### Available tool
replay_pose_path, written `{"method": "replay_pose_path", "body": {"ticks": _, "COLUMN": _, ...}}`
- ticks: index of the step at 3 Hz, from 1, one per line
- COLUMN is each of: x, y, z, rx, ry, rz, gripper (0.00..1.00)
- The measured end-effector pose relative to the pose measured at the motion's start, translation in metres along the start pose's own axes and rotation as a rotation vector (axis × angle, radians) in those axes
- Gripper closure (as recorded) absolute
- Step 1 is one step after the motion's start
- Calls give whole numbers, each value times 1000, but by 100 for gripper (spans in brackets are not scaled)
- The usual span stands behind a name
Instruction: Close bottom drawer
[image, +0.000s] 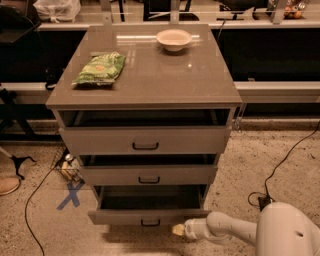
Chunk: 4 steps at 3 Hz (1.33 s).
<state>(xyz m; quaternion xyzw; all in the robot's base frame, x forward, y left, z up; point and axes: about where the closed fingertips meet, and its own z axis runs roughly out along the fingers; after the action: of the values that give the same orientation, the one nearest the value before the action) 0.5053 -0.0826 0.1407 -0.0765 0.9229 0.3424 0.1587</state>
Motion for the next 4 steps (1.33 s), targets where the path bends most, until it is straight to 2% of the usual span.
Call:
{"method": "replay_pose_path", "body": {"ticks": 1, "x": -49, "y": 10, "z": 22, "rx": -41, "ry": -114, "rz": -60, "gripper": 100}}
{"method": "replay_pose_path", "body": {"ticks": 2, "x": -66, "y": 16, "z": 29, "rx": -59, "ry": -152, "rz": -82, "gripper": 100}}
{"method": "replay_pose_path", "body": {"ticks": 3, "x": -66, "y": 16, "z": 29, "rx": -59, "ry": -153, "rz": -82, "gripper": 100}}
{"method": "replay_pose_path", "body": {"ticks": 4, "x": -79, "y": 4, "z": 28, "rx": -38, "ry": -200, "rz": -86, "gripper": 100}}
